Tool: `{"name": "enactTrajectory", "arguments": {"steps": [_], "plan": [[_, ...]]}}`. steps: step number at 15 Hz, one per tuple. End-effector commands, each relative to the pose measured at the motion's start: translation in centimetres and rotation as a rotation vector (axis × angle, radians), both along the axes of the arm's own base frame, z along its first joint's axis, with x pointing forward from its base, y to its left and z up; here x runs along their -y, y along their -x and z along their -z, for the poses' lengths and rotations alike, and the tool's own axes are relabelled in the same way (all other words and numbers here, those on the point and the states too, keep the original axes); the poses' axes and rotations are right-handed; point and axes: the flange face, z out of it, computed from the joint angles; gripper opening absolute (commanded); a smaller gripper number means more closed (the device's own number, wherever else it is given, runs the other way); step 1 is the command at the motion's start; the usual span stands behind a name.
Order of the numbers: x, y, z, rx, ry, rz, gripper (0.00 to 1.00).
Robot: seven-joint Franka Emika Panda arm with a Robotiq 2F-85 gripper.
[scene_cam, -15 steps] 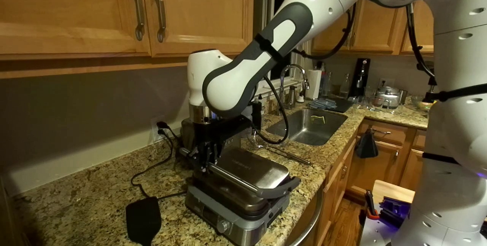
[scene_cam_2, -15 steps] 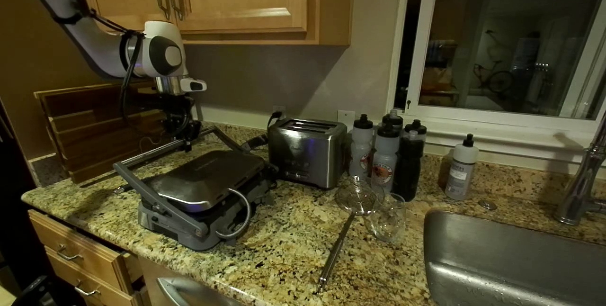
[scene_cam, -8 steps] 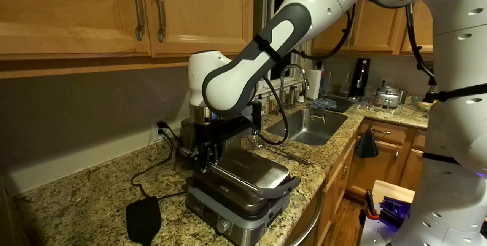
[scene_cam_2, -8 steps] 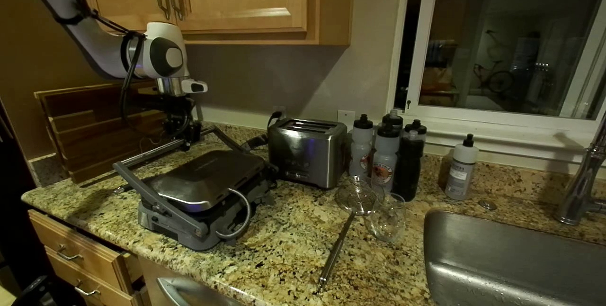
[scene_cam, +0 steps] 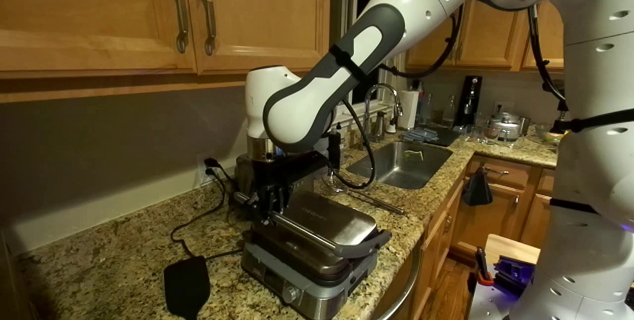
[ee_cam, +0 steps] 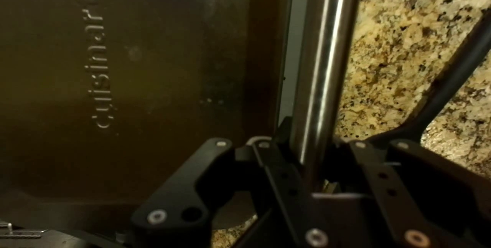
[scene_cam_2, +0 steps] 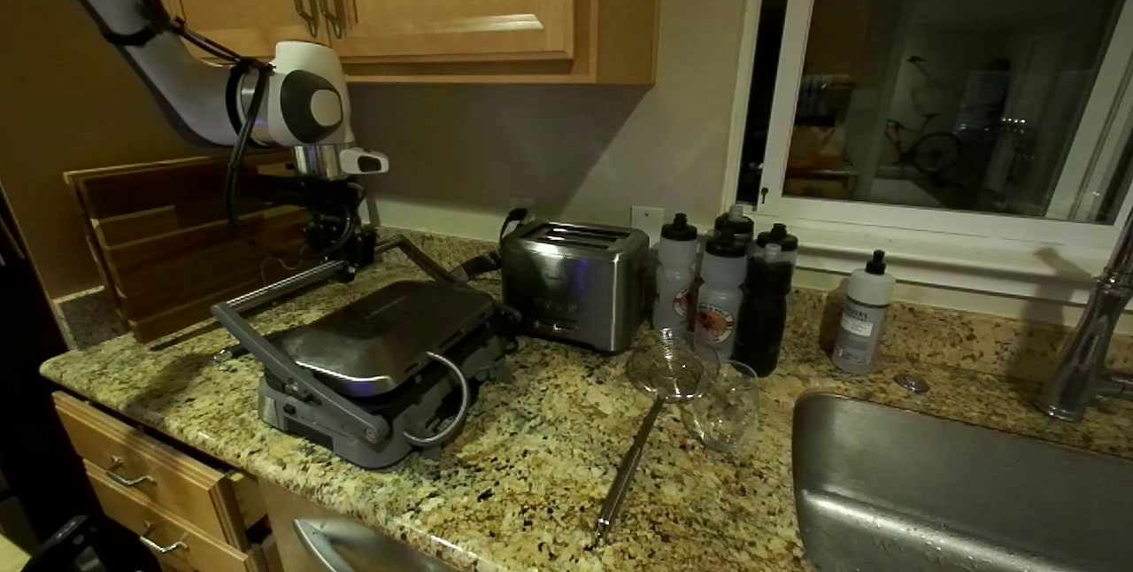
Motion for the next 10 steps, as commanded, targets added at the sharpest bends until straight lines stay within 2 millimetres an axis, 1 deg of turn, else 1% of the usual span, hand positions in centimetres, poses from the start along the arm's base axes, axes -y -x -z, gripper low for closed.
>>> {"name": "enactTrajectory", "arguments": {"steps": [1, 3, 4, 6, 7, 10], "plan": [[0.0, 0.0, 0.0, 0.0, 0.0, 0.0, 0.1], [0.0, 0.0, 0.0, 0.0, 0.0, 0.0, 0.1], [0.1, 0.1, -0.1, -0.001, 0.004, 0.0, 0.03], [0.6, 0.7, -1.1, 0.0, 0.015, 0.001, 0.03], [1.0, 1.2, -2.1, 0.01, 0.026, 0.005, 0.03], [1.9, 1.8, -3.3, 0.035, 0.037, 0.02, 0.03]]}}
